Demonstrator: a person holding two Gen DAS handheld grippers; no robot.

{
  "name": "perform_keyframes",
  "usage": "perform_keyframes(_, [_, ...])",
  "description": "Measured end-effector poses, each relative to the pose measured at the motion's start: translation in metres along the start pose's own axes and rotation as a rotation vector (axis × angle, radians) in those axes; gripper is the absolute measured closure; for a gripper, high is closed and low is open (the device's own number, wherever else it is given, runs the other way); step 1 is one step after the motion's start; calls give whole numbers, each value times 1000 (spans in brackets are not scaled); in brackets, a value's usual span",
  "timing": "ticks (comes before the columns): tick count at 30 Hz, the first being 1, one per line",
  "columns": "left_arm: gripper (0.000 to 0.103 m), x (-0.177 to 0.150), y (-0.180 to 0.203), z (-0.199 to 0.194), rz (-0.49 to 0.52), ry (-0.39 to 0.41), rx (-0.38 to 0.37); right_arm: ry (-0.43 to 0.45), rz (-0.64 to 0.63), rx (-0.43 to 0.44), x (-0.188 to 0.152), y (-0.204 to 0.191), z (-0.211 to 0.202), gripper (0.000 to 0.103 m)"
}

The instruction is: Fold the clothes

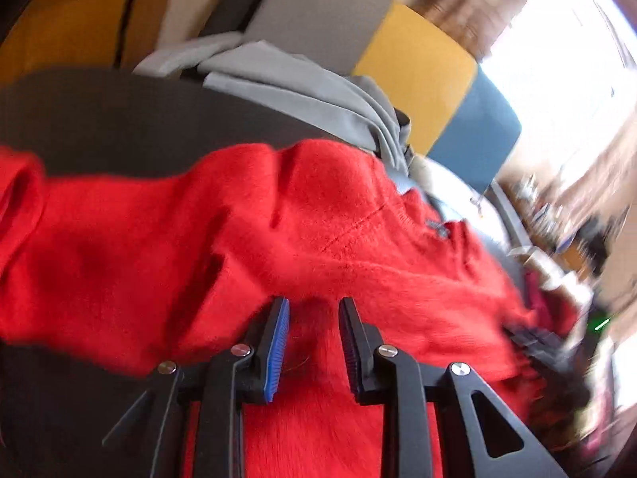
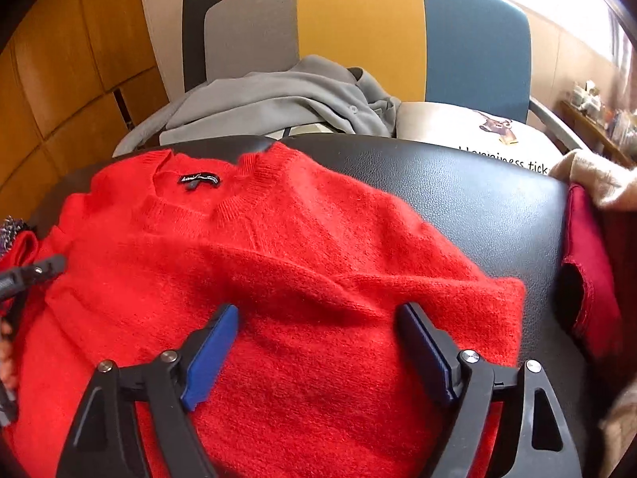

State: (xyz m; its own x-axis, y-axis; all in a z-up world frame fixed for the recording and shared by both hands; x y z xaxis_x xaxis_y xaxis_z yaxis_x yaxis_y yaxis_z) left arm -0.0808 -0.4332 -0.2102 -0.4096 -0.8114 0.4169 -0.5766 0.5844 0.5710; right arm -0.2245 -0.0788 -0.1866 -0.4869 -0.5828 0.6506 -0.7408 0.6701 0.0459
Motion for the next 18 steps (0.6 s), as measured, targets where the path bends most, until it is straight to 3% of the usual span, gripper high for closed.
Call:
perform_keyframes(5, [71, -12, -58, -78, -108, 62, 10, 2, -3, -5, 1, 1, 0, 19])
perform_keyframes(11, [62, -36, -123, -178, -87, 185, 162, 0, -11, -19, 2, 3, 2, 17])
perform_keyframes(15, [54, -46, -138, -191, -102, 166, 156, 0, -14, -23, 2, 4, 1, 15])
perform_keyframes(18, [53, -51, -146, -191, -132, 150, 142, 0, -15, -29, 2, 4, 1, 14])
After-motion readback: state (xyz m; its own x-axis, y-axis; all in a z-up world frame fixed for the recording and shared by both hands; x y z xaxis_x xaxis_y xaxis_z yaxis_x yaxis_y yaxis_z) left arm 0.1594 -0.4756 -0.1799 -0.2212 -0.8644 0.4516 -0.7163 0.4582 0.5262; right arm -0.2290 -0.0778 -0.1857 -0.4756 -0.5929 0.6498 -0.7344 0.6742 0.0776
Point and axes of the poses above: each gripper's, at about its wrist camera, not at the fingertips, and z roughly the way its jaws point, y to its right, x to its top, the point moved 8 cm from there along z, roughly the way its jaws point, and after that the axes turned 11 degrees about -z, right-handed, at the moved point
